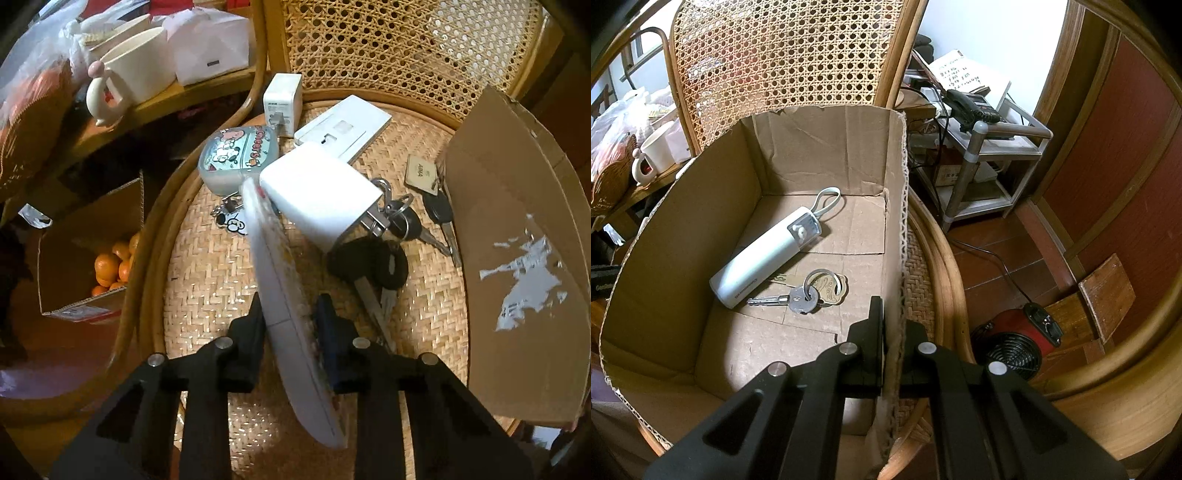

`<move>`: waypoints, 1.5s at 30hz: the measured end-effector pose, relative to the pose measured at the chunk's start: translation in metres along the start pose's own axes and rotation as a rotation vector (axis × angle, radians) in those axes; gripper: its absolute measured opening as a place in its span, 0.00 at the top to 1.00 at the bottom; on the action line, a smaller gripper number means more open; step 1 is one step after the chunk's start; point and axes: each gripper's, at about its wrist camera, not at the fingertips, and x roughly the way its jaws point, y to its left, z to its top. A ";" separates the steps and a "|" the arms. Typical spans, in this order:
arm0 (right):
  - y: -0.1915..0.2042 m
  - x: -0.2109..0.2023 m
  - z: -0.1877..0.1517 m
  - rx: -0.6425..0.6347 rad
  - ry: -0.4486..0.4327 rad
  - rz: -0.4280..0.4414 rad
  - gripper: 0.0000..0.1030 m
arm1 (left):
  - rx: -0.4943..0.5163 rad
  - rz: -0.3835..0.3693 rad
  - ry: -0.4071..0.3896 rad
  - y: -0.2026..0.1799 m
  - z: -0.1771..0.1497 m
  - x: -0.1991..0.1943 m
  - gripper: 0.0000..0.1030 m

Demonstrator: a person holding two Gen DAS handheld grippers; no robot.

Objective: Organize rigid objects
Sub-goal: 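Close the left gripper on the white remote and lift it, then carry the remote over the box and release it inside with the left gripper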

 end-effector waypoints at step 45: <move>0.000 -0.001 0.000 0.005 -0.001 -0.010 0.95 | 0.184 -0.360 -0.410 -0.143 -0.013 -0.141 0.81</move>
